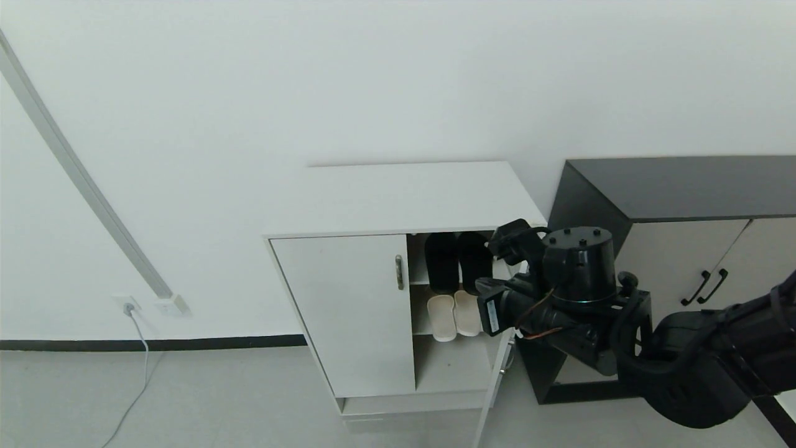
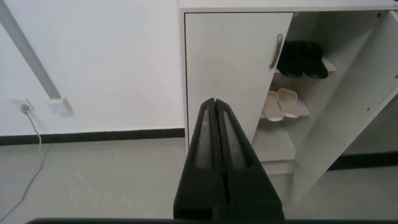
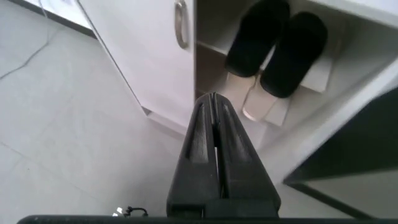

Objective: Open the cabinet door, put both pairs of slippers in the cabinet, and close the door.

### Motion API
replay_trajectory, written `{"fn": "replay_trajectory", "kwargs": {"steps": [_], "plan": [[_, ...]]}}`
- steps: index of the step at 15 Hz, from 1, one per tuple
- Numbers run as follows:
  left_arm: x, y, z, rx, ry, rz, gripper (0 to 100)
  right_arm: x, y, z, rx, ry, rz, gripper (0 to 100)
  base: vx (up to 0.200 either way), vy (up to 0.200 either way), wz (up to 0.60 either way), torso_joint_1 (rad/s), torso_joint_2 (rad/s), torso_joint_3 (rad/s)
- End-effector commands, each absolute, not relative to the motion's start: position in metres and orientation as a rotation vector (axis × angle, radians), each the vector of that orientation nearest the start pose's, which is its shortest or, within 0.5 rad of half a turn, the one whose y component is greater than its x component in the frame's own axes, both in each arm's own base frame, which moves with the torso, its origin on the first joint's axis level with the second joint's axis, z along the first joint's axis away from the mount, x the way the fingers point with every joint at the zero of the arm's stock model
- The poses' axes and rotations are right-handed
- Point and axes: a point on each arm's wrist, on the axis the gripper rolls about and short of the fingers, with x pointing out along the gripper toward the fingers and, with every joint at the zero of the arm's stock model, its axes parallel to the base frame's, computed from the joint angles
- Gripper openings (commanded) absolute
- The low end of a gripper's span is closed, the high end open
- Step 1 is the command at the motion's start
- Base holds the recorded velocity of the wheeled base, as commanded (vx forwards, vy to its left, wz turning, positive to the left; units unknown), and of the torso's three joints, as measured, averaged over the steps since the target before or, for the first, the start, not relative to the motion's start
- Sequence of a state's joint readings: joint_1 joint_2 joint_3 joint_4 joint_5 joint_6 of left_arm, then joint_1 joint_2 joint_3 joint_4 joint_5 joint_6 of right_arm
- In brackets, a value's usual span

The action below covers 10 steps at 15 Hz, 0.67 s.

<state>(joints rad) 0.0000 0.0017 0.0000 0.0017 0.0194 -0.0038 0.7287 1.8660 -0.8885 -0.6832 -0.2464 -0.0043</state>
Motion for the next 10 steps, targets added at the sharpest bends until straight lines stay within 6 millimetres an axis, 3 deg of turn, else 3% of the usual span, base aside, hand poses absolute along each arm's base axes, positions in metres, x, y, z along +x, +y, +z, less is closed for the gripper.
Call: {"fn": "replay_trajectory", "kwargs": {"steps": [1, 5, 10], "plan": [[-0.023, 0.0, 0.075, -0.005, 0.005, 0.02, 0, 0.253, 0.208, 0.169, -0.16, 0.275, 0.451, 0, 0.0, 0.0, 0.0, 0.0, 0.0, 0.0], [-0.023, 0.0, 0.075, -0.005, 0.005, 0.02, 0, 0.241, 0.177, 0.172, -0.202, 0.364, 0.377, 0, 0.0, 0.0, 0.0, 0.0, 0.0, 0.0], [-0.023, 0.0, 0.075, -0.003, 0.005, 0.02, 0, 0.237, 0.164, 0.146, -0.242, 0.478, 0.354, 0, 0.0, 0.0, 0.0, 0.0, 0.0, 0.0]]}}
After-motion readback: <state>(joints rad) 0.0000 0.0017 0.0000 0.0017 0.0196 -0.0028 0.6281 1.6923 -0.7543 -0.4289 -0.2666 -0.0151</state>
